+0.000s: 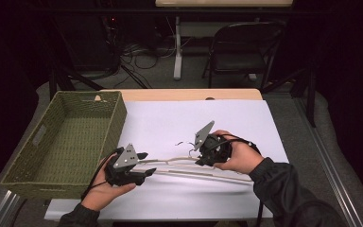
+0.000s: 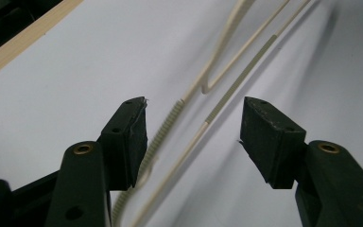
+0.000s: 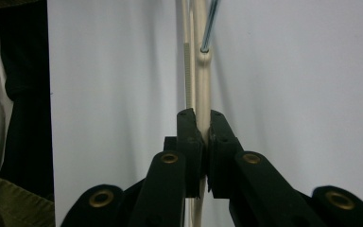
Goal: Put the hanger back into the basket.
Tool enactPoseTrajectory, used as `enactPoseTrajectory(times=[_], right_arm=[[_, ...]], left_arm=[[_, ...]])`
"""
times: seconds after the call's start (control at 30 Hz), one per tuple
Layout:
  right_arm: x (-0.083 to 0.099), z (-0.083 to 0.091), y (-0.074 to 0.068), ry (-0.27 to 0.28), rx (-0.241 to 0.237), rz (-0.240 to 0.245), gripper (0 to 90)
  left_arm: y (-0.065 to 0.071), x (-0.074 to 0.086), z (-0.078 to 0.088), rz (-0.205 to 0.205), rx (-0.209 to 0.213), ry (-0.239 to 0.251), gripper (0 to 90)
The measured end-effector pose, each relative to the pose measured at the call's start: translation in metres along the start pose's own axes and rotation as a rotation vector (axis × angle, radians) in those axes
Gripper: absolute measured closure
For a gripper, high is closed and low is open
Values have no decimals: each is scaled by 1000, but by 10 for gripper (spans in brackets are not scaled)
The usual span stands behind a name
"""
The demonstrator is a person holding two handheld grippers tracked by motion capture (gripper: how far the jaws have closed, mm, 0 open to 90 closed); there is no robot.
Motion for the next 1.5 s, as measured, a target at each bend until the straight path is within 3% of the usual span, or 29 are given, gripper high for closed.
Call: enactPoseTrajectory(times=[0.17,0.27,0.37,0.43,0.53,0.67,0.87,1.1,1.4,1.5], right_arm=[[-1,1,-5,9,-19,28,865],[-3,1,-7,11,-26,54,865],[-5,0,-11,10,-35,68,865],[-6,0,-12,14,-42,85,865],[-6,0,-14,10,-45,100,865],[-7,-1,-16,8,-55,112,865],[-8,-2,-18,5,-64,118,865],[-8,-4,-19,2,-68,121,864],[-8,-5,-18,-1,-65,124,864],[-8,-5,-18,4,-70,122,864]], left_arm=[[-8,-10,-3,-2,97,-23,425],[-7,-17,-9,-39,162,-43,446],[-4,-21,-17,-104,184,-78,455],[-2,-22,-22,-117,196,-97,458],[2,-23,-29,-131,194,-128,479],[3,-20,-39,-113,249,-162,546],[5,-18,-51,-127,277,-221,643],[6,-17,-56,-137,275,-246,758],[8,-16,-58,-151,274,-243,807],[7,-16,-58,-135,303,-224,783]])
Point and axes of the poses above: each handheld gripper's, and its own axes: z roughly backward along the jaws, x roughly out of its underside, y roughly to its right, the point moved 1 cm from there along -z, roughly forward along the jaws, and after that the axes turned 11 degrees about -y, right-handed, at the moved point
